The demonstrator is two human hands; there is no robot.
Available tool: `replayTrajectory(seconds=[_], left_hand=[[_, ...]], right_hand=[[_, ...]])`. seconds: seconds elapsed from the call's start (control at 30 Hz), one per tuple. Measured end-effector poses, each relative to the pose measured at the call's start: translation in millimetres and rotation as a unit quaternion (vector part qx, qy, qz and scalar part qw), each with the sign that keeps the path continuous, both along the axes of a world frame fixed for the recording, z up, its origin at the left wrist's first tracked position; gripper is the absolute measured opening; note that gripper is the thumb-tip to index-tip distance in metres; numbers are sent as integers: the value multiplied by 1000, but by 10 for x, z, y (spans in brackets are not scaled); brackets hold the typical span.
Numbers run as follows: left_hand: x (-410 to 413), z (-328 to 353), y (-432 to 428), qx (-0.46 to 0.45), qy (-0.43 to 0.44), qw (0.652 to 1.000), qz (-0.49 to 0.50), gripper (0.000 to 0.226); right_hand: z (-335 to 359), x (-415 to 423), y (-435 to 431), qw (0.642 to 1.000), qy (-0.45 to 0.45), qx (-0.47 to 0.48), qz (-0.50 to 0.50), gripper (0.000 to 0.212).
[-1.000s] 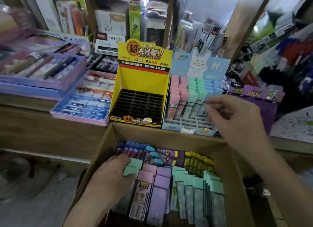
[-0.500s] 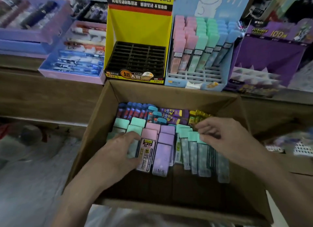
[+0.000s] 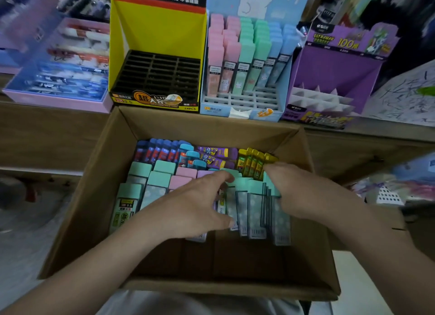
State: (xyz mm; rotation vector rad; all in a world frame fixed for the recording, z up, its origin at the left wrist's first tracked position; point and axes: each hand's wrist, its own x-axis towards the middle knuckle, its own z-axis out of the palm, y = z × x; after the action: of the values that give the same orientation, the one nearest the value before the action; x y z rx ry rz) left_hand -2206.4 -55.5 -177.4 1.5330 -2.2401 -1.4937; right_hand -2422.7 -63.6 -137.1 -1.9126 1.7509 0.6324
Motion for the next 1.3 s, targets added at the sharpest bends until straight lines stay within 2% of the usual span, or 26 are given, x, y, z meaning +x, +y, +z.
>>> replayTrajectory(seconds=[0.1, 0.23, 0.43, 0.53, 0.63, 0.7, 0.87, 1.0, 1.2, 1.3], left_hand=[[-133, -33, -27, 44, 39, 998, 1, 79], [-149, -101, 46, 96, 65, 993, 12, 83], [-63, -150, 131, 117, 67, 991, -10, 71], [-19, -173, 171, 132, 47, 989, -40, 78], [15, -199, 212, 135, 30, 988, -63, 84], [15, -204, 234, 142, 29, 987, -75, 84], [22, -166, 265, 144, 11, 984, -106, 74], [39, -118, 279, 135, -8, 983, -124, 67], [37, -104, 282, 140, -7, 983, -122, 68], [43, -91, 275, 144, -1, 983, -115, 65]], right_hand=[[-45, 30, -41, 999, 22, 16, 17, 54], [-82, 14, -67, 999, 30, 26, 30, 59], [-95, 18, 13, 995, 36, 63, 71, 68], [-83, 3, 83, 994, 16, 71, 77, 70], [-91, -40, 151, 995, -21, 74, 65, 86], [-96, -68, 167, 994, -41, 84, 58, 90], [-121, -112, 156, 992, -63, 98, 55, 88], [-118, -144, 119, 989, -85, 109, 53, 73], [-46, -142, 73, 983, -104, 135, 61, 69], [-3, -131, 34, 980, -91, 155, 85, 56]])
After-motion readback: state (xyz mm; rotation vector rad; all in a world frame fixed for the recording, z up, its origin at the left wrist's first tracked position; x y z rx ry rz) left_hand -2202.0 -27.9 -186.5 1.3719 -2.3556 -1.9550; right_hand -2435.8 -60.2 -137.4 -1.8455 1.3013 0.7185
